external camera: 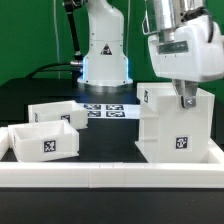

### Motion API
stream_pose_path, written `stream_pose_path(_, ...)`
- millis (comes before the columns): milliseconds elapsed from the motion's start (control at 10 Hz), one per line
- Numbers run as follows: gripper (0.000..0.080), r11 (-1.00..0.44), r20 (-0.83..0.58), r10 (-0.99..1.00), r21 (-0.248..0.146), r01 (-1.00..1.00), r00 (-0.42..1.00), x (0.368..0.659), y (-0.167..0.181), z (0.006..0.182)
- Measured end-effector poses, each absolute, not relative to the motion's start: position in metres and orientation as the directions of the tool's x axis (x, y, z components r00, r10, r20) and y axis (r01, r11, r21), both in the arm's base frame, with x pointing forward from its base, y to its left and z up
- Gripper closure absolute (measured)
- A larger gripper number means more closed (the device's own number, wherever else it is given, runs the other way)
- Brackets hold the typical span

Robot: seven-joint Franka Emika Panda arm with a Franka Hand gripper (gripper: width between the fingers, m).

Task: Assemble drawer

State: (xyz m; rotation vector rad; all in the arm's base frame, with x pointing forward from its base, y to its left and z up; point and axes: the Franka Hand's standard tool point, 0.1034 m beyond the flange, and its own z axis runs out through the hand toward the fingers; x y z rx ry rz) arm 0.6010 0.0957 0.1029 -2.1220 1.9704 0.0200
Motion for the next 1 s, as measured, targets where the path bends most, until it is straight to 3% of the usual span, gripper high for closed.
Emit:
stream_pose_path(200, 0.0755, 0.04, -0.208, -0.978, -0.155, -0.987, -0.007, 0.605, 0.091, 0.101)
stream_pose_path(400, 0.0755, 0.038, -0.216, -0.976, -0.145, -0.989, -0.006, 0.617, 0.09, 0.103)
stream_pose_path(1000, 0.0755, 0.022, -0.217, -0.976, -0.171, -0.985, 0.016, 0.644, 0.1, 0.102)
